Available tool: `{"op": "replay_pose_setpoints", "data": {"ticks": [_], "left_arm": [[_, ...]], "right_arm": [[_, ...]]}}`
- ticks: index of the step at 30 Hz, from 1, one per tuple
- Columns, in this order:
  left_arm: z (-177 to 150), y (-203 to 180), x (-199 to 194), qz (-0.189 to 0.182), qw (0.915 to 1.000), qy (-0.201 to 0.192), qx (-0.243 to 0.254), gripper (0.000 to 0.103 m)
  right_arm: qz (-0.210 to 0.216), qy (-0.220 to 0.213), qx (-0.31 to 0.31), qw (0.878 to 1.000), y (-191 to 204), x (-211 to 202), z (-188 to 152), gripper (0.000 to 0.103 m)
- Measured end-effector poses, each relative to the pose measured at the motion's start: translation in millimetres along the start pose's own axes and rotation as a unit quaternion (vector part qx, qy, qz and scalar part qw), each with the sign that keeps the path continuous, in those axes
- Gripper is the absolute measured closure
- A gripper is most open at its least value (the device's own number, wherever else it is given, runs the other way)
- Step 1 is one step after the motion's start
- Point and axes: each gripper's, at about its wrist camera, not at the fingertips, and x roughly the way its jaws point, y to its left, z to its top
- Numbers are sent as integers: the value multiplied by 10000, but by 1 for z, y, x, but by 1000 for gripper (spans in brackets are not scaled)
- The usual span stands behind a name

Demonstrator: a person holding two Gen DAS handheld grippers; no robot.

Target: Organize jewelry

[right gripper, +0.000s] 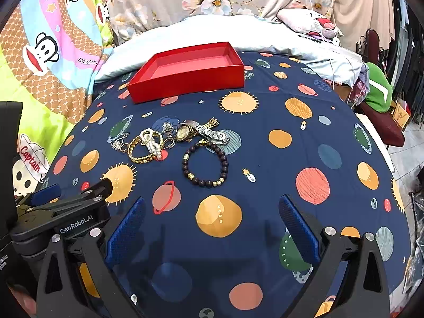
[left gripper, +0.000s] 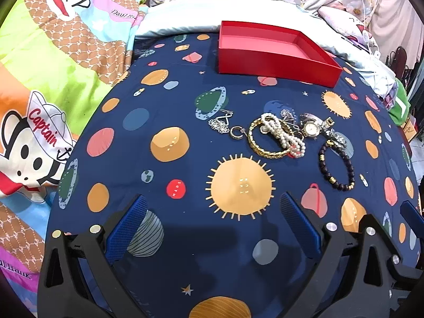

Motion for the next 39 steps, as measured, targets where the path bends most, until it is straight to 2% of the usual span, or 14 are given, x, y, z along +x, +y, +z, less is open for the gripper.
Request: {"op": "replay_pose_setpoints", "data": {"ticks": [8,12,14,19,22,27,33,36,39], "left_arm": [[15,-1,5,-226,9995,13,-199,5],[27,-6,11,-517,9983,53,-269,5],[34,-13,13,-537,9983,-2,-247,6],[53,-34,29,-791,9967,126,-158,27],[59,-39,41,-943,9949,270,-240,35],[66,-47,52,-1020,9940,338,-216,44],[66,-52,68,-1075,9926,538,-171,67],[66,-52,68,-1065,9929,500,-173,71],[66,-50,68,-1063,9930,498,-145,81]], "right_arm": [[-157,64,158,9997,-21,11,5,5],[-187,132,240,9995,-31,18,6,5],[-195,160,282,9993,-35,22,7,5],[-180,176,355,9991,-44,28,10,5],[-156,189,405,9989,-47,31,12,5],[-113,234,466,9986,-52,37,14,5],[-83,272,503,9983,-55,44,17,5],[-80,282,516,9982,-56,46,18,5],[-76,301,523,9981,-56,48,18,5]]}}
